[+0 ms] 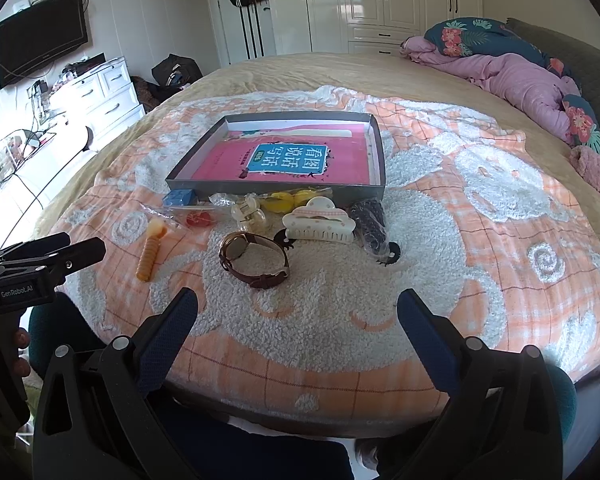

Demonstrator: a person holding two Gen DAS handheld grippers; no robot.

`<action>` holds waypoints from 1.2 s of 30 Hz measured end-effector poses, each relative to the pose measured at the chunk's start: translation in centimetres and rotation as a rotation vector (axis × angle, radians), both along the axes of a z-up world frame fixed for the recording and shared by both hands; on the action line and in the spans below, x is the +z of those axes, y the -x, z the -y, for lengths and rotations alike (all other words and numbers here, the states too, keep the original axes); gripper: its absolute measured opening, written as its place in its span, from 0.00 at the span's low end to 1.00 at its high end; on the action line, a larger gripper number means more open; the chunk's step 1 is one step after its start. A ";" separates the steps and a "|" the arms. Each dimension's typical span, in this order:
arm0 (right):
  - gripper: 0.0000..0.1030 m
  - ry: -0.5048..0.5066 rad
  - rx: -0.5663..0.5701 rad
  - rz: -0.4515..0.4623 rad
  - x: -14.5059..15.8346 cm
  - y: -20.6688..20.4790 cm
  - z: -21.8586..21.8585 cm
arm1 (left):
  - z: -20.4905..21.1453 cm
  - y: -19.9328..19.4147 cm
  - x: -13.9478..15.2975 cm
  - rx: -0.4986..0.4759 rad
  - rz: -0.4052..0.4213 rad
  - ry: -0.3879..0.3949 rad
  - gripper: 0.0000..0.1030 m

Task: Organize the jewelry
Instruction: 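Move both tools toward the jewelry items in front of the grey box, then grasp the coiled peach hair tie with left tool while right tool grasps bagged black hair tie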

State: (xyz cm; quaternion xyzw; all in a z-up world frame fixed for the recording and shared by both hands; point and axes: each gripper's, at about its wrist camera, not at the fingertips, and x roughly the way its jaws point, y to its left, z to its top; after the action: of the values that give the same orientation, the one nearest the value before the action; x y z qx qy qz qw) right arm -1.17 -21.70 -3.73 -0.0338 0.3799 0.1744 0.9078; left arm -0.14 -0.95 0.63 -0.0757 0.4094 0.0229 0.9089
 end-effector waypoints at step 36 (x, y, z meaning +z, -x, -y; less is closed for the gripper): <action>0.96 0.037 -0.079 -0.080 -2.7 -8.1 1.4 | -4.9 -5.5 -5.9 0.020 -0.191 0.116 0.91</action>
State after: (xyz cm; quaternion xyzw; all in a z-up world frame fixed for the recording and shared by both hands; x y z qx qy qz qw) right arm 6.95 -23.10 -6.46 -0.0286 0.4201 0.1324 0.8973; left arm 5.39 3.93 -5.26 -0.1296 0.4940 0.0152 0.8596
